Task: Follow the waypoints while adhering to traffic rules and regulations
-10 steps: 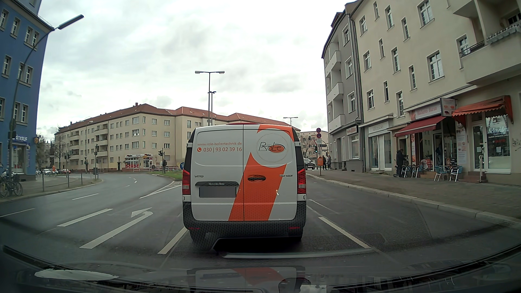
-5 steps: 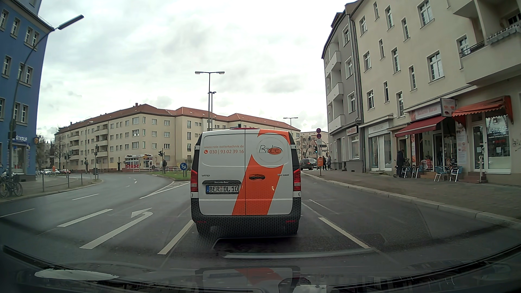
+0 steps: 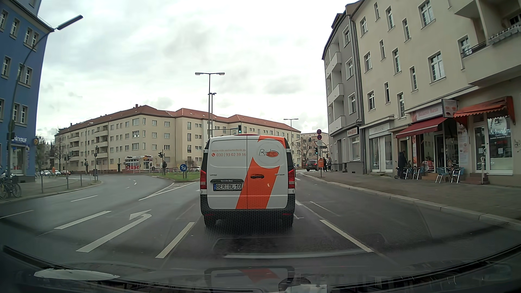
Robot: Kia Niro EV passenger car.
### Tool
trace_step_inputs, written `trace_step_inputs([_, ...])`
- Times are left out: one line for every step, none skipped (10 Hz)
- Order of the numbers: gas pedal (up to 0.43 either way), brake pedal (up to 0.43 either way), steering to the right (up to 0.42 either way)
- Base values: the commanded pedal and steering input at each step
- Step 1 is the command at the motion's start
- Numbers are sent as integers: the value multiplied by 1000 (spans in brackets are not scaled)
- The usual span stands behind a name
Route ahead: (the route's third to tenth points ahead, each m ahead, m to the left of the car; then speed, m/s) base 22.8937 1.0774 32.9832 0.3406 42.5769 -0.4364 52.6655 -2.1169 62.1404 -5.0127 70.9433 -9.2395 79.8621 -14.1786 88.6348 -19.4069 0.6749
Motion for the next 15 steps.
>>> trace_step_inputs([248,12,-26])
trace_step_inputs([260,12,-26])
trace_step_inputs([260,12,-25])
trace_step_inputs([268,12,-25])
trace_step_inputs([280,12,-24])
trace_step_inputs([280,12,-24])
trace_step_inputs([287,12,-24])
trace_step_inputs([287,12,-25])
trace_step_inputs([287,12,-25])
trace_step_inputs([299,12,-25])
trace_step_inputs([299,12,-29])
trace_step_inputs([299,12,-32])
trace_step_inputs([299,12,-33])
trace_step_inputs([299,12,-33])
trace_step_inputs([299,12,-32])
